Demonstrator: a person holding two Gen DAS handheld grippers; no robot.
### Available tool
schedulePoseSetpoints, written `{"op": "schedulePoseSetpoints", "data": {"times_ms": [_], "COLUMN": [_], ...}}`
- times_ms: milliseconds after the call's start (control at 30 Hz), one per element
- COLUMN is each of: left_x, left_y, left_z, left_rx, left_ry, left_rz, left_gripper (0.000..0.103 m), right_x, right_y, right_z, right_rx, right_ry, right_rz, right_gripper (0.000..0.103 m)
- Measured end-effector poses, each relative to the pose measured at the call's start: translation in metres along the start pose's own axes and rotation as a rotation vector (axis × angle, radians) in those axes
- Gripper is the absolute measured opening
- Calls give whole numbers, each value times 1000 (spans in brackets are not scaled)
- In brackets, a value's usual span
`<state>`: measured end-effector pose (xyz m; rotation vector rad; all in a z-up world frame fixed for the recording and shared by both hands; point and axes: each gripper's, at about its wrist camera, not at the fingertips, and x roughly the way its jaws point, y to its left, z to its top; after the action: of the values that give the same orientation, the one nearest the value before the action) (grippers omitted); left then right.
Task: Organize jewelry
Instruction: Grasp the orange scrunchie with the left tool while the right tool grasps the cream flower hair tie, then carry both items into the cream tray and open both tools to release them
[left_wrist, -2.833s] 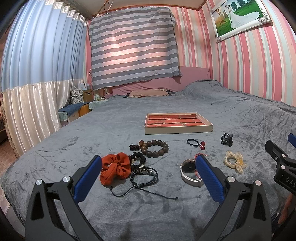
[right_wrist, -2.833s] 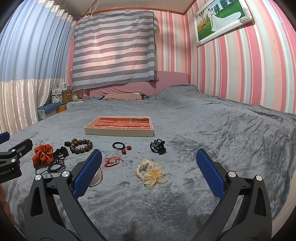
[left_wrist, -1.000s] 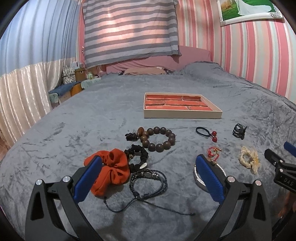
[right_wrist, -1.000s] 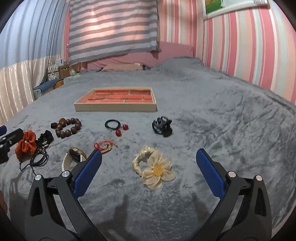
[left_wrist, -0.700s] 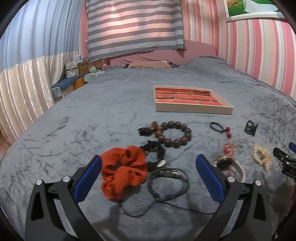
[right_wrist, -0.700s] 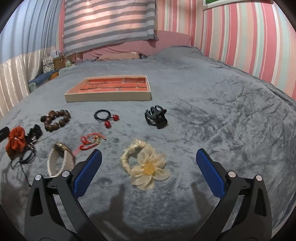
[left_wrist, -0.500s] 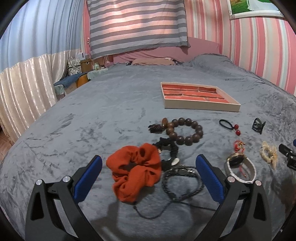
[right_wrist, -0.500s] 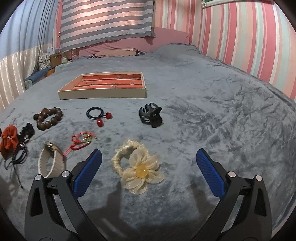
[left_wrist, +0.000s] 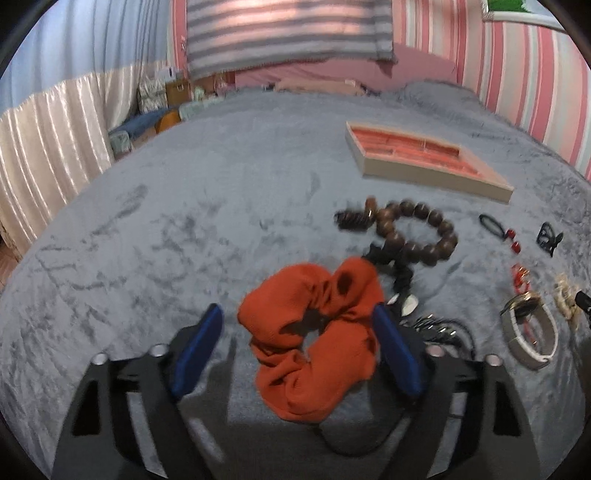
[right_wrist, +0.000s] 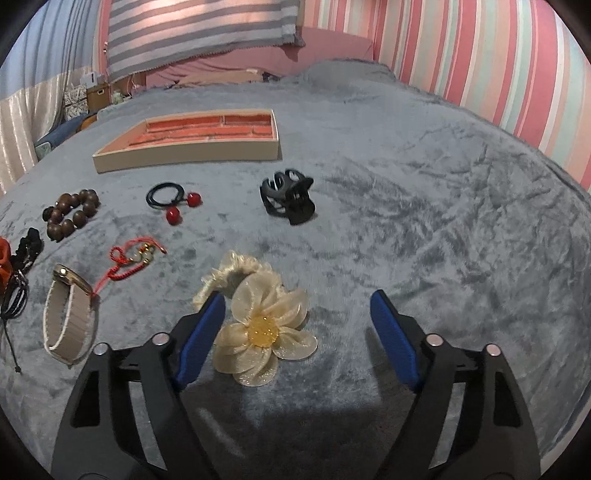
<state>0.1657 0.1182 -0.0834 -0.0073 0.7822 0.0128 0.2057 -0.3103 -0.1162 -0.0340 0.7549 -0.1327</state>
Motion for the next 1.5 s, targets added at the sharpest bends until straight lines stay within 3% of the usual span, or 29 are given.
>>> {"op": "schedulePoseSetpoints", "data": {"times_ms": [167,300,433,633,967,1500], "left_x": [18,21,23,20,8,21], "left_y": [2,1,0,7,15,-23], "left_z": [-3,-4,-5,-3,11,88], "left_rx": [-5,-4,-1,-30,-35,24], "left_ry": [68,79,78,76,46,-31], "left_rz": [-40,-59,-72,-84,-73,-141], "left_gripper": [64,49,40,30,24,24], "right_x": [13,21,25,22,2,7], "right_y": [-2,-2,2,2,3,38], "right_z": [-1,-2,-1,2,22,93], "right_rx": [23,23,24,27,21,-51], "right_ry": [52,95,112,93,-2,-124], "right_rz": [29,63,86,103,125,171], "right_gripper": [66,45,35,31,26,26]}}
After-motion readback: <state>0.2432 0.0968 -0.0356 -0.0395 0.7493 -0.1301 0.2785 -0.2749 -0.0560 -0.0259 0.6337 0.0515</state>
